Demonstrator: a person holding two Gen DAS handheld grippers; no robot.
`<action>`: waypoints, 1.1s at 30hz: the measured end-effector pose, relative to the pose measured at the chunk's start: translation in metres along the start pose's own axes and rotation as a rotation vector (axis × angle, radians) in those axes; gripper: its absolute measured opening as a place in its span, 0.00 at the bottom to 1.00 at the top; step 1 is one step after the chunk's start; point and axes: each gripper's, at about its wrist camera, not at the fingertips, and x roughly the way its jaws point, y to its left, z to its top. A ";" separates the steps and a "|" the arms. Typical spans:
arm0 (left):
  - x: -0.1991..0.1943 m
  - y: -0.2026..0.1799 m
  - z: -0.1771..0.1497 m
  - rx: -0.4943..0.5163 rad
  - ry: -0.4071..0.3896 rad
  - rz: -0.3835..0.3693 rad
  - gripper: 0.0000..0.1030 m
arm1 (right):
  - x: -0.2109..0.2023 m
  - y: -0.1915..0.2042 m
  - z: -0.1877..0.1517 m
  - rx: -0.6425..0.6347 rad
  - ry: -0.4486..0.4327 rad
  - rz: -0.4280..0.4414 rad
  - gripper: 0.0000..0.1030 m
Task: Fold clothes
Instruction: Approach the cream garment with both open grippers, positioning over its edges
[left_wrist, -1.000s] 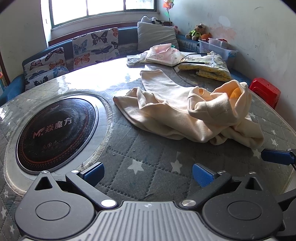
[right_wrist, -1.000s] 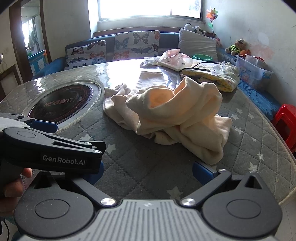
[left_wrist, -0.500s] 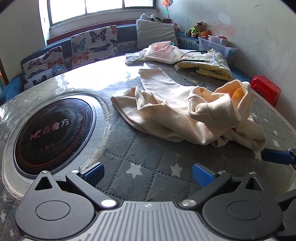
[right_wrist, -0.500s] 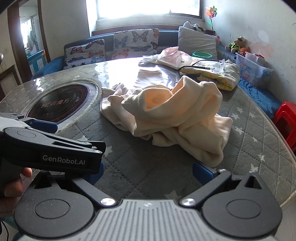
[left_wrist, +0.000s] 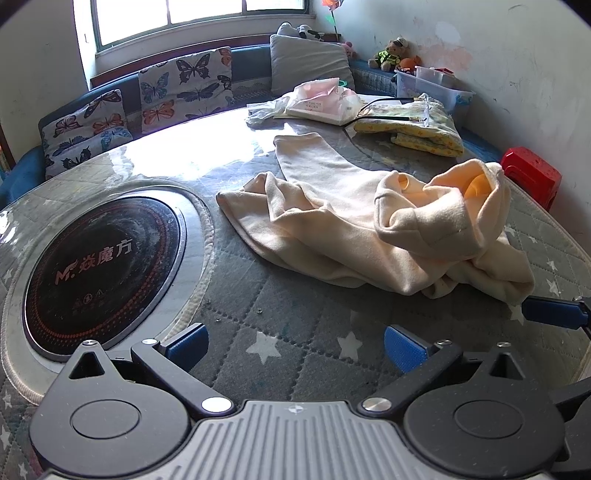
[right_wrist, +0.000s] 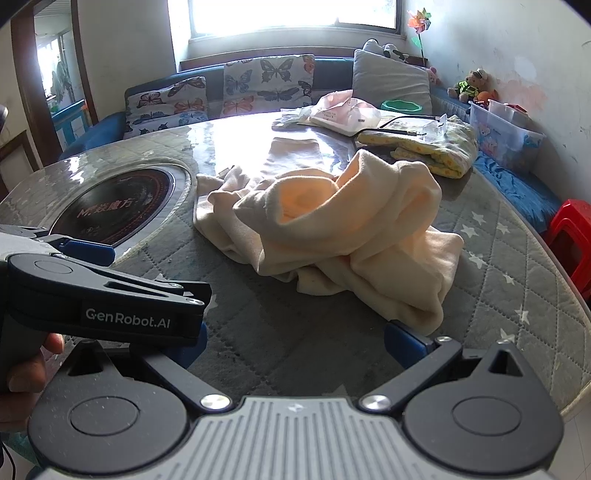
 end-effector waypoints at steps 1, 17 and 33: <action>0.001 0.000 0.001 0.001 0.001 0.001 1.00 | 0.000 0.000 0.000 0.001 0.001 0.000 1.00; 0.014 -0.005 0.013 0.012 0.024 0.001 1.00 | 0.012 -0.010 0.008 0.020 0.015 0.001 1.00; 0.018 -0.008 0.030 0.027 0.024 -0.001 1.00 | 0.015 -0.018 0.020 0.017 0.000 0.002 1.00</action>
